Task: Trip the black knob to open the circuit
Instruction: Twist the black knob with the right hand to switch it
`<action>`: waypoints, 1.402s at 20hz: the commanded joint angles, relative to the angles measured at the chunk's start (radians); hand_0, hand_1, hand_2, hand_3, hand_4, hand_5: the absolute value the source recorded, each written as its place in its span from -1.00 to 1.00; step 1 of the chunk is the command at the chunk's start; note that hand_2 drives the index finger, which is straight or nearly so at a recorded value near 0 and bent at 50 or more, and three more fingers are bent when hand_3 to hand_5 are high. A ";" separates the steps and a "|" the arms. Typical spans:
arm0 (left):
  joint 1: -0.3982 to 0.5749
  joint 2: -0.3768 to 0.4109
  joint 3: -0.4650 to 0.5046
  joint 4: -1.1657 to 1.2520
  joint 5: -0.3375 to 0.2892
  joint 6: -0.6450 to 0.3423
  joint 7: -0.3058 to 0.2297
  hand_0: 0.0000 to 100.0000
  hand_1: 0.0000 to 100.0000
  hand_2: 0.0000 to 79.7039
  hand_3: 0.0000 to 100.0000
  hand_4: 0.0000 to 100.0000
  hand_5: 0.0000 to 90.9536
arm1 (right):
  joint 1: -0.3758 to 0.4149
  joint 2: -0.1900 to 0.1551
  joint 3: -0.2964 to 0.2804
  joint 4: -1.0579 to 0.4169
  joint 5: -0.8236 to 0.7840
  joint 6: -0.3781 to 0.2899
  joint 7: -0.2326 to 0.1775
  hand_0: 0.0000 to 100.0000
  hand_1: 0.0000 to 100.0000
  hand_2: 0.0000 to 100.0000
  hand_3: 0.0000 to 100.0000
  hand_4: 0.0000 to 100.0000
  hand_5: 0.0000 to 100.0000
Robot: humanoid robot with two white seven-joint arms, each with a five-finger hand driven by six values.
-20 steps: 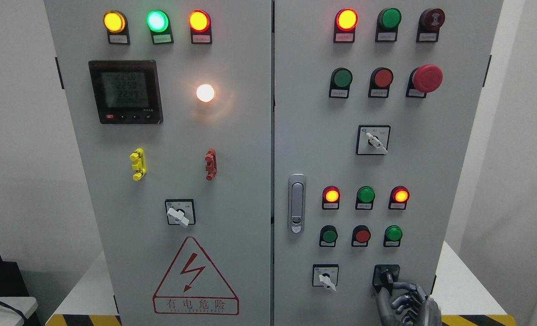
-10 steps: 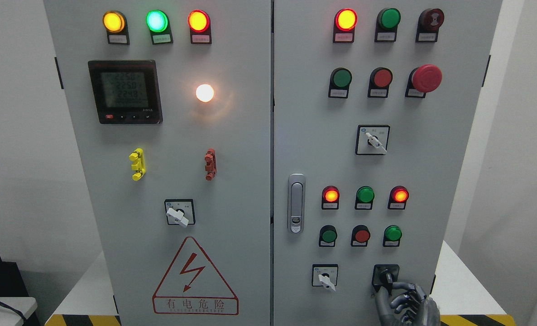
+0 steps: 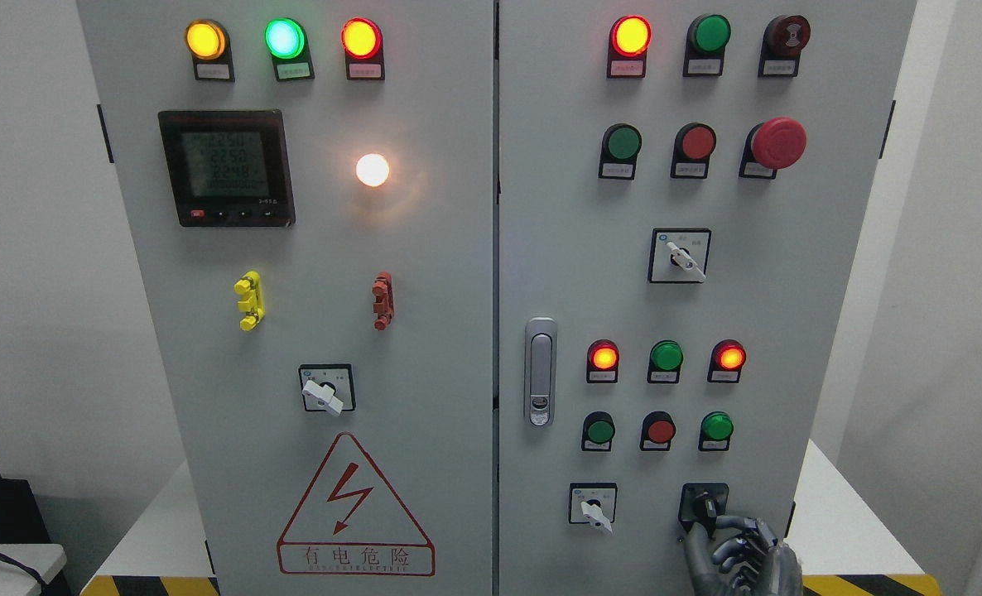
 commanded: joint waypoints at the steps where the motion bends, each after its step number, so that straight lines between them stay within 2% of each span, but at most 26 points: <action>1: -0.008 -0.001 0.000 0.000 -0.032 0.000 0.001 -0.76 -0.22 -1.00 -1.00 -1.00 -1.00 | -0.004 0.003 0.001 0.001 -0.008 -0.001 0.006 -0.04 0.62 0.05 0.74 0.80 0.92; 28: -0.008 -0.001 0.000 0.000 -0.034 0.000 0.001 -0.76 -0.22 -1.00 -1.00 -1.00 -1.00 | -0.005 0.011 0.020 0.008 -0.011 0.000 0.009 -0.11 0.55 0.10 0.79 0.84 0.92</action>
